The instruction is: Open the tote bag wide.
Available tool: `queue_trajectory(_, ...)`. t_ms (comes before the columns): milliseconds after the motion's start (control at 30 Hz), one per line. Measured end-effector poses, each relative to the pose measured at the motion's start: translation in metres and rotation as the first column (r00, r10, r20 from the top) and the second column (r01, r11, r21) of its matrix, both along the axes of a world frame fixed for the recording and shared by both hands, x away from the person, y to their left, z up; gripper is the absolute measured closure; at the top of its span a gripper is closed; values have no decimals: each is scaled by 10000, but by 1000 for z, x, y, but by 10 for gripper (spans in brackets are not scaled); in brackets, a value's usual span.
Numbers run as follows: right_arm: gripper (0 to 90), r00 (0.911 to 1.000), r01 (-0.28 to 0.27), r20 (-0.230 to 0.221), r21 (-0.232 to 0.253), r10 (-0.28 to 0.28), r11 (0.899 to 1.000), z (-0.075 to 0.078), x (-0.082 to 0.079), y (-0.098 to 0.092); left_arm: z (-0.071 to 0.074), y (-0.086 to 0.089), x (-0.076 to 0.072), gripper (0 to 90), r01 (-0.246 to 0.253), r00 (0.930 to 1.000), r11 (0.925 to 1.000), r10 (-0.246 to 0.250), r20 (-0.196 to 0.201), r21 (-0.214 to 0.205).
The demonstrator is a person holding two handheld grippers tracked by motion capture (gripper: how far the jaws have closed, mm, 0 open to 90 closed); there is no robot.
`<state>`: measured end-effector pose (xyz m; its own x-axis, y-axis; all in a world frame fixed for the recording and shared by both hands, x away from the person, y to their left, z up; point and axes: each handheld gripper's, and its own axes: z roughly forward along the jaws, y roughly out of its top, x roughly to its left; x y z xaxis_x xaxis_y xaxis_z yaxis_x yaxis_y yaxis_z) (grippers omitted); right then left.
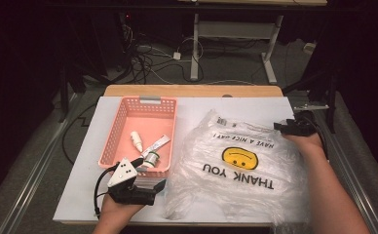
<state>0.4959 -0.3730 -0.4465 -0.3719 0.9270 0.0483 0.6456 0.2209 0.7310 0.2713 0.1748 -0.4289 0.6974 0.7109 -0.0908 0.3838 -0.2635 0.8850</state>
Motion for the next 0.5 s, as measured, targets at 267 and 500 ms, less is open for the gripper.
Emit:
queue_trajectory(267,873,9976,-590,-364,-130,585,9982,-17,3,6,1,-2,-2,0,4,10000,10000,-4,35,-20)
queue_trajectory(500,879,9921,863,919,-3,-859,9963,6,14,-19,2,-3,-1,0,35,10000,10000,-35,51,-68)
